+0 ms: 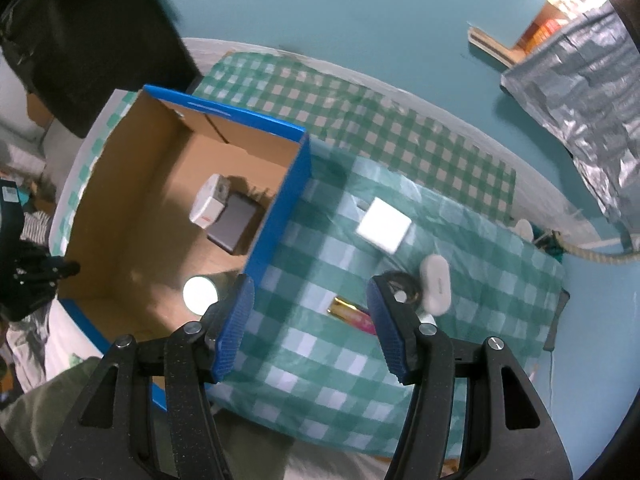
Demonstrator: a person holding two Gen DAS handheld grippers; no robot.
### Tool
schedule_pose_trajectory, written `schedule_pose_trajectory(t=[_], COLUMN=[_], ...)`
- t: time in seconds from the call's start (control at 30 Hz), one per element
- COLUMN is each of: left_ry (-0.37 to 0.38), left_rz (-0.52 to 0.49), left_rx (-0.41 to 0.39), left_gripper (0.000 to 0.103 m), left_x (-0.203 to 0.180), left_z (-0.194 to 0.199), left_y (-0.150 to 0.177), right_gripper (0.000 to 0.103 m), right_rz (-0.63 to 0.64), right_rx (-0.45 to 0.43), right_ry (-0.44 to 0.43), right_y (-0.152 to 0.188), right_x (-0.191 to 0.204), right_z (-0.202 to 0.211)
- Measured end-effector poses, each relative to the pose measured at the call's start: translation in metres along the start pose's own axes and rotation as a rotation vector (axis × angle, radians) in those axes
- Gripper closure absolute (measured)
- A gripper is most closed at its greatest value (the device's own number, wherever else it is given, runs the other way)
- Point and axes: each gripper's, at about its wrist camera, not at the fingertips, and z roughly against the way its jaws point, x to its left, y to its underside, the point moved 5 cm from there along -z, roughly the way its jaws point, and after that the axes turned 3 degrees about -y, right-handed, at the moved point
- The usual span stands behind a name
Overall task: Organize rigid objects
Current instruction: 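Move the right tool back over the white square charger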
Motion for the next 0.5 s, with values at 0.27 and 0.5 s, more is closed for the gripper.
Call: schedule_pose_trajectory(t=[0.27,0.5], left_ry=[0.001,0.001], left_rz=[0.000,0.000], left_rx=[0.001,0.001], left_gripper=[0.099,0.099], left_x=[0.000,0.000], left_z=[0.000,0.000], left_y=[0.000,0.000], right_gripper=[0.035,0.035], right_rz=[-0.119,-0.290], right_rx=[0.034,0.117], right_ry=[0.009,0.031], right_y=[0.027,0.056], right_x=[-0.039,-0.097], right_z=[-0.013,-0.050])
